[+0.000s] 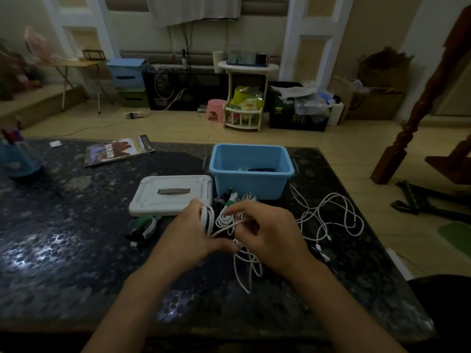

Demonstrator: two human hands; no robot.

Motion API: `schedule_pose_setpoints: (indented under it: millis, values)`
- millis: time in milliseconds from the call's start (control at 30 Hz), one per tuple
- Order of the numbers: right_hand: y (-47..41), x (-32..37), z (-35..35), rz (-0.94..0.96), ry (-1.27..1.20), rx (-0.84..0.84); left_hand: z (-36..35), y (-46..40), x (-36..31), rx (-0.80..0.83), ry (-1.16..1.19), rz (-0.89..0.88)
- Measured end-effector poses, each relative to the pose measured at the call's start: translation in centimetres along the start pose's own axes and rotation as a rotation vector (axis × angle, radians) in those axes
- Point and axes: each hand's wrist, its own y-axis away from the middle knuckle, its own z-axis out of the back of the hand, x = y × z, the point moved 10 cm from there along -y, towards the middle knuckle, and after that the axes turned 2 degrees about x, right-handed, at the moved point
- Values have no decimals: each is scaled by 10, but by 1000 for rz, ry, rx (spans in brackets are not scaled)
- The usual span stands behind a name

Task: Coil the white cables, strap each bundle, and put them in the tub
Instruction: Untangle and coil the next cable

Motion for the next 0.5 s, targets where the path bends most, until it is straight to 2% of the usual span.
schedule_pose_setpoints:
  millis: [133, 233, 500]
  values:
    - [1, 11, 3, 24, -104, -14, 2, -2, 1, -107, -123, -40]
    - [0, 3, 8, -37, -150, -72, 8, 1, -2, -201, -104, -65]
    - [1, -49, 6, -308, -156, -99, -36, 2, -16, 92, 330, -80]
